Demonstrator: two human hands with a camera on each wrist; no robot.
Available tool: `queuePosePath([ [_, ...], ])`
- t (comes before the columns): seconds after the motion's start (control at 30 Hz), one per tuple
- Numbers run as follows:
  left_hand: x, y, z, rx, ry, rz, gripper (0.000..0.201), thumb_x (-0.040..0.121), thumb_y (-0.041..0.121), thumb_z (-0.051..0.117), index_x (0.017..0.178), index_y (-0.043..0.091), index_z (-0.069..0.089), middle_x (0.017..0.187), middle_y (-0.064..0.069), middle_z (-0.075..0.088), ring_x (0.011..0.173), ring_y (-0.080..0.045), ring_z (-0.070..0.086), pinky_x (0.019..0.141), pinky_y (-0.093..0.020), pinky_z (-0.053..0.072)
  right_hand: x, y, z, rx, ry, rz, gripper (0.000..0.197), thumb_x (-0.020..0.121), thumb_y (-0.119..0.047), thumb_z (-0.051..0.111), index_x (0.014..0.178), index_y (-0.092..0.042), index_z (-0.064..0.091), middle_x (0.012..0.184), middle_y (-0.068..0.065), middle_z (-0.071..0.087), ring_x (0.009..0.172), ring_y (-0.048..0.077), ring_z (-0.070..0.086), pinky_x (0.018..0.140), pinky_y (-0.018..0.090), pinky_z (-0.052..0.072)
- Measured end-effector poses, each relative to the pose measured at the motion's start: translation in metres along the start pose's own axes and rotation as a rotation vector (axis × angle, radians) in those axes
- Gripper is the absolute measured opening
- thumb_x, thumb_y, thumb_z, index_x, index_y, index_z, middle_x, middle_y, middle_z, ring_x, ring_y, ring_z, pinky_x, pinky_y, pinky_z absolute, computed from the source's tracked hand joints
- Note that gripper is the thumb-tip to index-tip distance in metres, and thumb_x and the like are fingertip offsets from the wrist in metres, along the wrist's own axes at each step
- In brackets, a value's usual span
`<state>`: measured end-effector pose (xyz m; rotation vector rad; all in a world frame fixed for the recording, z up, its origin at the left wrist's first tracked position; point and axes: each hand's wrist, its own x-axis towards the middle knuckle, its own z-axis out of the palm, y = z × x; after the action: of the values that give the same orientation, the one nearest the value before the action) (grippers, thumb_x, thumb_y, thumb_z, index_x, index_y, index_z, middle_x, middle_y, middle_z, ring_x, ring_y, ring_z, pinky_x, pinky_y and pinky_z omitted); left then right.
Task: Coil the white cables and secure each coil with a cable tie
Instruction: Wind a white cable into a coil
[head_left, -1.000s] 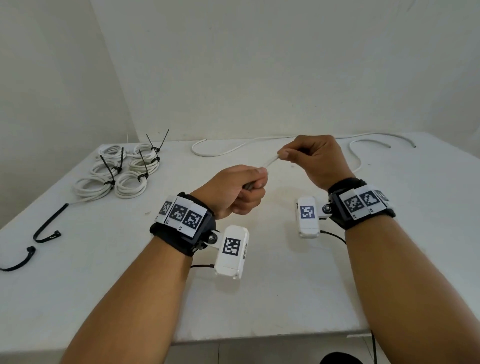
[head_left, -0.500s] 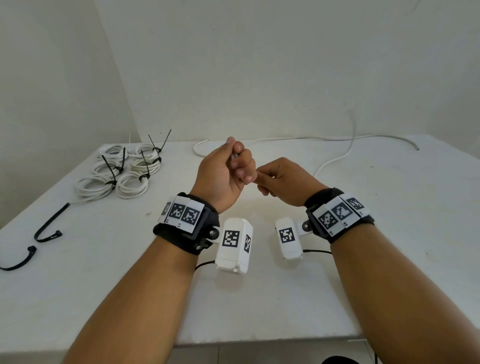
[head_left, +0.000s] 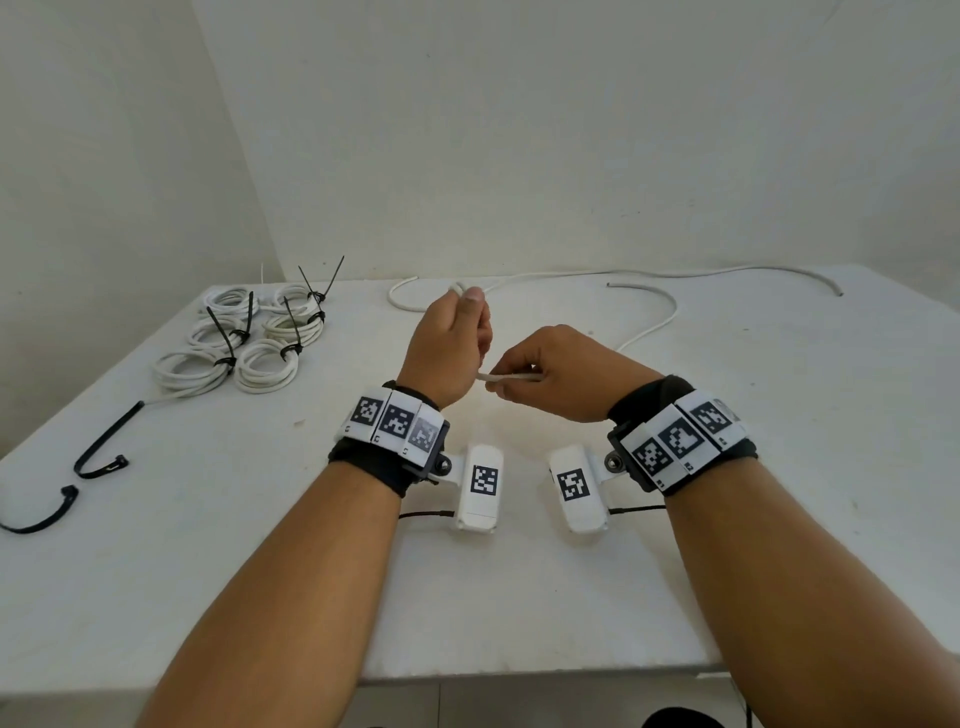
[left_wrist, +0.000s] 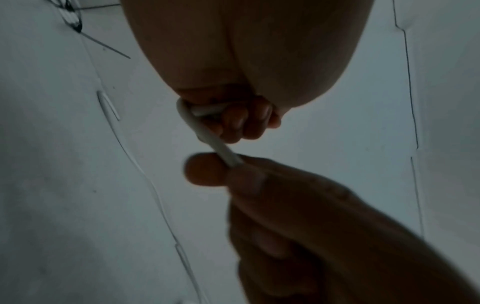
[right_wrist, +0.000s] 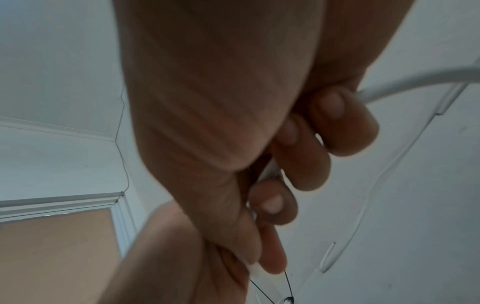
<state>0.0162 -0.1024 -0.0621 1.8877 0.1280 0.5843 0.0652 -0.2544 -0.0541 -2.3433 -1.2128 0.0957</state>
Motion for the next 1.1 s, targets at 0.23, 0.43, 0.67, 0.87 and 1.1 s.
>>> queuePosePath([
  [0.23,0.001,-0.003,-0.012,0.376,-0.364,-0.098,0.038,0.102,0.025,0.031,0.072,0.010,0.048,0.058,0.003,0.054,0.050,-0.011,0.048,0.058,-0.024,0.040,-0.008,0.003,-0.012,0.075,0.137,-0.092,0.008,0.089,-0.024,0.071,0.087,-0.022,0.078,0.063,-0.009,0.064,0.054,0.004,0.052,0.053,0.014,0.039],
  [0.43,-0.007,0.005,-0.006,0.030,-0.490,-0.156,0.046,0.104,0.026,0.027,0.067,0.011,0.049,0.048,-0.004,0.042,0.044,-0.017,0.033,0.050,-0.030,0.030,-0.009,0.014,-0.015,0.266,0.399,-0.134,0.003,0.084,-0.022,0.079,0.086,-0.021,0.078,0.073,-0.011,0.071,0.062,0.004,0.056,0.060,0.013,0.041],
  [0.67,-0.012,0.008,-0.004,-0.396,-0.604,-0.181,0.042,0.095,0.045,0.035,0.060,0.021,0.036,0.045,0.007,0.020,0.042,-0.009,0.015,0.043,-0.019,0.012,-0.002,0.019,-0.015,0.476,0.480,-0.210,0.007,0.087,-0.016,0.076,0.093,-0.018,0.078,0.082,-0.013,0.073,0.079,0.011,0.068,0.075,0.027,0.052],
  [0.87,-0.018,0.022,-0.009,-0.675,-0.714,-0.150,0.045,0.095,0.045,0.034,0.056,0.024,0.039,0.047,0.006,0.014,0.042,-0.010,0.011,0.041,-0.022,0.011,-0.003,0.021,-0.018,0.670,0.485,-0.183,0.013,0.092,-0.029,0.067,0.087,-0.029,0.078,0.063,-0.011,0.062,0.053,0.008,0.044,0.051,0.018,0.036],
  [1.1,-0.010,0.025,-0.012,-0.971,-0.571,0.028,0.036,0.100,0.038,0.031,0.072,0.017,0.040,0.050,0.006,0.030,0.044,-0.011,0.031,0.047,-0.023,0.032,0.001,0.018,-0.005,0.406,0.273,-0.050,0.045,0.101,-0.036,0.054,0.066,-0.010,0.063,0.056,0.006,0.054,0.048,0.012,0.041,0.052,0.024,0.036],
])
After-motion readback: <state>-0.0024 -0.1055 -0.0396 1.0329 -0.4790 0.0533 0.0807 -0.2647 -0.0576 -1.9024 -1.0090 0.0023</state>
